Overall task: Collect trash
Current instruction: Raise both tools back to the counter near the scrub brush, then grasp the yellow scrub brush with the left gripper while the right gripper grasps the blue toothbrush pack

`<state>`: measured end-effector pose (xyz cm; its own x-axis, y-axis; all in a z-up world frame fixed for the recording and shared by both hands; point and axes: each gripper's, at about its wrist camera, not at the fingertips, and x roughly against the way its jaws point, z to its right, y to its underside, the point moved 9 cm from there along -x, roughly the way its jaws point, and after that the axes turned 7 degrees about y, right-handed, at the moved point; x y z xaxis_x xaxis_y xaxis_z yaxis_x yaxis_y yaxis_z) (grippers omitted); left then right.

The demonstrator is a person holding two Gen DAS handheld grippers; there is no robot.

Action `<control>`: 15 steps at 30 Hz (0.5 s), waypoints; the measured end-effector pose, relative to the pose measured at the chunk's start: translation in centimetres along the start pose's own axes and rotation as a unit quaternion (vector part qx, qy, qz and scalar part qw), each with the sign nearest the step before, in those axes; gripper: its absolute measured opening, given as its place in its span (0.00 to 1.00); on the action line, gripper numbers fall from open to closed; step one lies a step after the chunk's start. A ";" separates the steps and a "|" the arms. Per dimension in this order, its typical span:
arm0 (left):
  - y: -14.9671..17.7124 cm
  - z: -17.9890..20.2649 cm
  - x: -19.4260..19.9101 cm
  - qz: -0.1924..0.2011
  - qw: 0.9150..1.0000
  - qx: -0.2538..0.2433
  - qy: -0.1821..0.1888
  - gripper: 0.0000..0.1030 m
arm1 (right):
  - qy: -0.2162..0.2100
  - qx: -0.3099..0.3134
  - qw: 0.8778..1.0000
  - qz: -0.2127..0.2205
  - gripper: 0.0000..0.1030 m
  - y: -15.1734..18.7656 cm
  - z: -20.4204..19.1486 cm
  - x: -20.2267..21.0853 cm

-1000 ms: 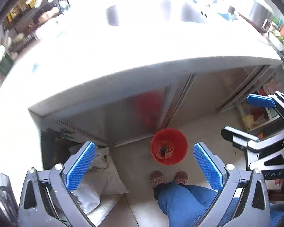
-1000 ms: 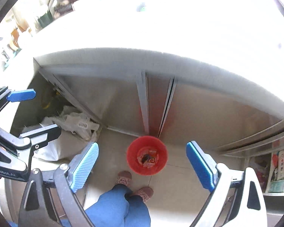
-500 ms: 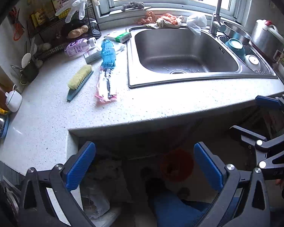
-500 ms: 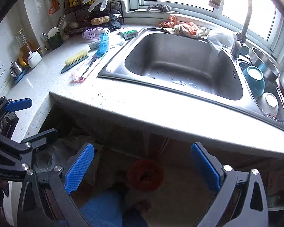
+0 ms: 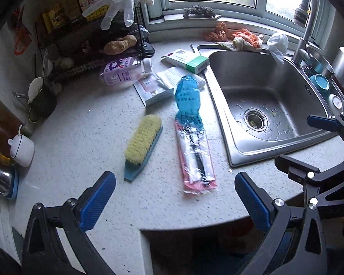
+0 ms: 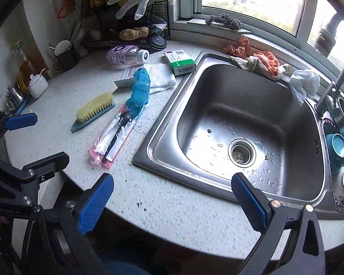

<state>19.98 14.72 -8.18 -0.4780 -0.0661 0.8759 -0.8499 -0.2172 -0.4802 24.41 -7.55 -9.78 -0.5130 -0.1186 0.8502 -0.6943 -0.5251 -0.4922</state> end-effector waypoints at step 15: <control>-3.7 -6.9 -8.5 -0.073 0.996 -0.031 0.026 1.00 | 0.024 -0.005 0.997 -0.071 0.99 -5.0 -2.7 -8.3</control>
<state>25.66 22.83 -14.18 -0.3574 0.0130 0.9339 -0.9228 -0.1592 -0.3509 30.80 -1.71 -14.91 -0.4319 -0.0033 0.9019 -0.7670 -0.5247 -0.3692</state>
